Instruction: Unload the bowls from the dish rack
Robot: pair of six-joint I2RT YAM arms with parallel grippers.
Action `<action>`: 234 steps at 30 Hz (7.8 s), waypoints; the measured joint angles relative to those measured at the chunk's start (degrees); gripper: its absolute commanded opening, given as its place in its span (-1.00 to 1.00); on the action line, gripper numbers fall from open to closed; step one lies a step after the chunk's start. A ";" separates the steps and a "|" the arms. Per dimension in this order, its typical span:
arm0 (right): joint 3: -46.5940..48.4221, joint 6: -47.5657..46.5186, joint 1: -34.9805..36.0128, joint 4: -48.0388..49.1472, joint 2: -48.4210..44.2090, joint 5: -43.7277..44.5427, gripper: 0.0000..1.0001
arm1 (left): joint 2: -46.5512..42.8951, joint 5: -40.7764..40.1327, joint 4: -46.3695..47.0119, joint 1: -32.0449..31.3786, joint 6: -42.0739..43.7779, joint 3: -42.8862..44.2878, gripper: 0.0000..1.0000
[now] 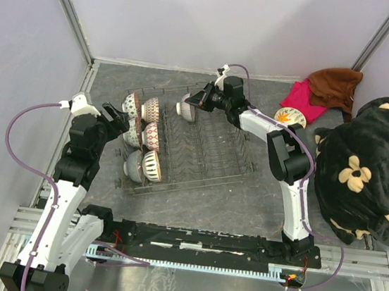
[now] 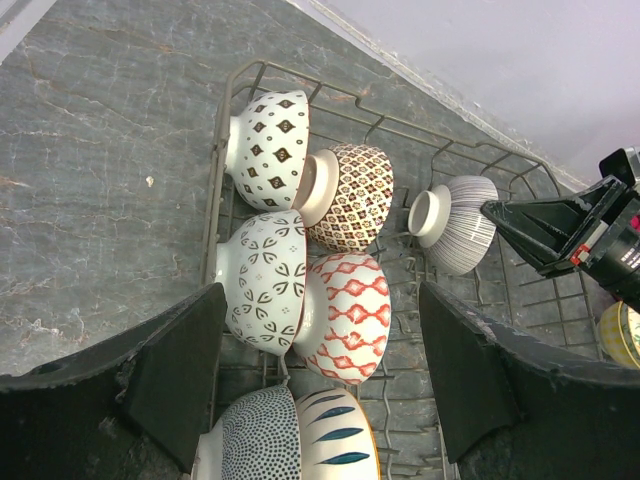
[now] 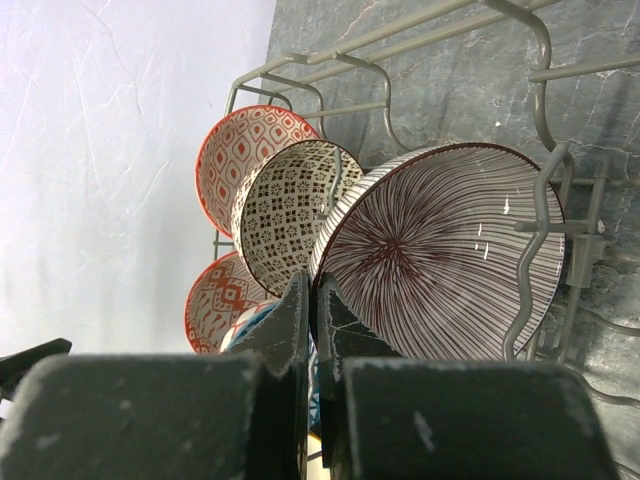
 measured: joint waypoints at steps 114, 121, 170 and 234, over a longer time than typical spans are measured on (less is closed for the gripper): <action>19.19 -43.54 -16.94 -65.13 -1.75 53.02 -0.85 | 1.03 -0.59 -2.36 0.00 0.00 1.51 0.68; 19.19 -42.93 -16.94 -64.87 -1.09 52.50 -0.46 | 0.70 -0.59 -2.40 0.00 0.00 1.51 0.68; -31.23 -18.56 23.74 -17.09 -39.89 16.85 0.14 | -2.05 -3.04 -2.67 0.00 0.00 1.51 0.77; -34.27 5.53 25.29 24.06 -16.22 4.70 -0.95 | -3.15 -4.59 -4.72 0.00 0.02 1.51 0.78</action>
